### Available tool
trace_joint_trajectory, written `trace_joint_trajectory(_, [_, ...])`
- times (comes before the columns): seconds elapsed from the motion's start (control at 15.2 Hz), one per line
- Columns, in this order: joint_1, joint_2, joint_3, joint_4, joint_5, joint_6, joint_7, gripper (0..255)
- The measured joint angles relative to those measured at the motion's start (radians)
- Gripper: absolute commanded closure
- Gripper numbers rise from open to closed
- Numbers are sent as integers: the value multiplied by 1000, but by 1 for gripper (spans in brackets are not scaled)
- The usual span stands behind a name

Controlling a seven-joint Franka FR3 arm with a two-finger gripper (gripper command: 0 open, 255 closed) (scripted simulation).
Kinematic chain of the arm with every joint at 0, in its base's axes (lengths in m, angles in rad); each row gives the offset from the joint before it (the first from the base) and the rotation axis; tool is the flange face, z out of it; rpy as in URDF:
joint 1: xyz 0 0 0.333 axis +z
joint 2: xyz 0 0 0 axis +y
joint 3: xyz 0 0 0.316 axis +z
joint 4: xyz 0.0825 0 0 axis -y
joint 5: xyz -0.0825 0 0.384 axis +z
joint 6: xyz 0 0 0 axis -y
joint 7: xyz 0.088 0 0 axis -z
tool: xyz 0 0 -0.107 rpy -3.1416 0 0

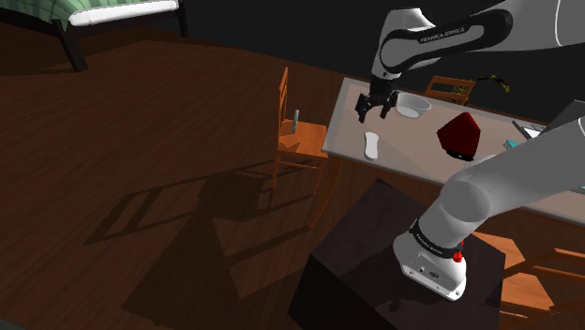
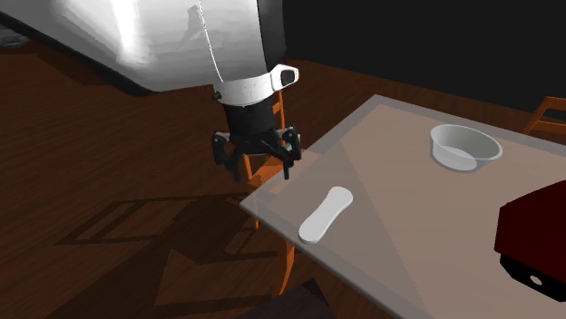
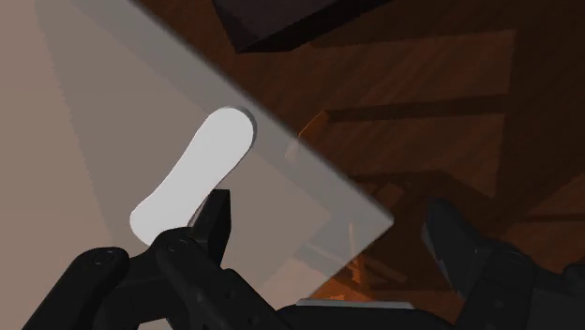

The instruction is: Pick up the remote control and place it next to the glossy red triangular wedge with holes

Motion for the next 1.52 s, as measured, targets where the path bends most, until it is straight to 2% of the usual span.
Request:
trace_joint_trajectory(0.66, [-99, 293, -119, 39, 49, 287, 84, 0])
trace_joint_trajectory(1.06, [-151, 481, -178, 81, 150, 443, 86, 0])
trace_joint_trajectory(1.19, [-167, 541, -187, 108, 194, 477, 80, 0])
trace_joint_trajectory(1.52, [-182, 610, -182, 114, 240, 538, 56, 0])
